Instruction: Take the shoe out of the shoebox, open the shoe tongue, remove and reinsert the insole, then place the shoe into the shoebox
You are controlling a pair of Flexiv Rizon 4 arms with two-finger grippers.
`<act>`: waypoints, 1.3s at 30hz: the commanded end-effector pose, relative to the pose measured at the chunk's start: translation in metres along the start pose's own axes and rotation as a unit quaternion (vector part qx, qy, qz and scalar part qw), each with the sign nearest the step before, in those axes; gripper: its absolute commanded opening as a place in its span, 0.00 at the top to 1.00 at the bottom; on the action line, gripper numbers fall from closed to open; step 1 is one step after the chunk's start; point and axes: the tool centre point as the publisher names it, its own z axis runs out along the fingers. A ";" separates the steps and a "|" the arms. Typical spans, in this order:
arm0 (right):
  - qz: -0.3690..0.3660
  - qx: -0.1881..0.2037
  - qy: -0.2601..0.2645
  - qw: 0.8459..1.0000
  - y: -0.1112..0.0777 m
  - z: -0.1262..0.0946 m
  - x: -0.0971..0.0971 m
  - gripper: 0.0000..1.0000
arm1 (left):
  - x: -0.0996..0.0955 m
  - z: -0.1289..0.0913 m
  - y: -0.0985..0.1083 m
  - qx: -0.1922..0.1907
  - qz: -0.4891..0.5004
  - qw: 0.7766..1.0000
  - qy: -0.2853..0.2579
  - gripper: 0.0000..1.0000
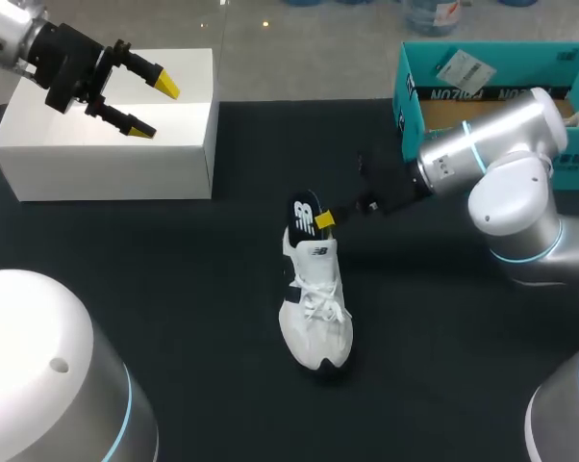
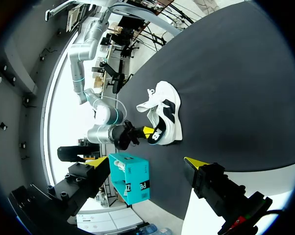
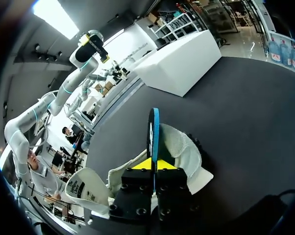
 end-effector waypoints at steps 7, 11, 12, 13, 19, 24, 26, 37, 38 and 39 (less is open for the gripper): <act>0.034 0.004 0.009 0.999 -0.037 0.012 0.027 1.00 | 0.000 0.000 0.000 0.001 0.000 1.000 0.001 0.00; 0.041 -0.002 0.003 0.999 -0.042 0.009 0.029 1.00 | 0.000 0.000 0.000 0.001 0.000 1.000 0.001 0.00; 0.039 -0.005 -0.001 0.999 -0.040 0.007 0.029 1.00 | 0.000 0.000 0.000 0.001 0.000 1.000 0.001 0.00; 0.036 -0.006 -0.005 0.999 -0.038 0.006 0.029 0.65 | 0.000 0.000 0.000 0.001 0.000 1.000 0.001 0.00; 0.005 -0.006 -0.023 1.000 -0.014 -0.003 0.027 0.37 | 0.000 0.000 0.000 0.001 0.000 1.000 0.001 0.00; -0.010 -0.003 -0.027 1.000 0.002 -0.008 0.020 0.39 | 0.000 0.000 0.000 0.001 0.000 1.000 0.001 0.00; -0.013 -0.001 -0.028 1.000 0.004 -0.009 0.015 0.45 | 0.000 0.000 0.000 0.001 0.000 1.000 0.001 0.00; -0.006 0.004 -0.030 1.000 0.007 -0.004 0.000 0.82 | 0.000 0.000 0.000 0.001 0.000 1.000 0.001 0.00; -0.004 0.004 -0.031 1.000 0.007 -0.004 0.000 0.86 | 0.000 0.000 0.000 0.001 0.000 1.000 0.001 0.00; -0.001 0.004 -0.033 0.999 0.006 -0.004 0.000 1.00 | 0.000 0.000 0.000 0.001 0.000 1.000 0.001 0.00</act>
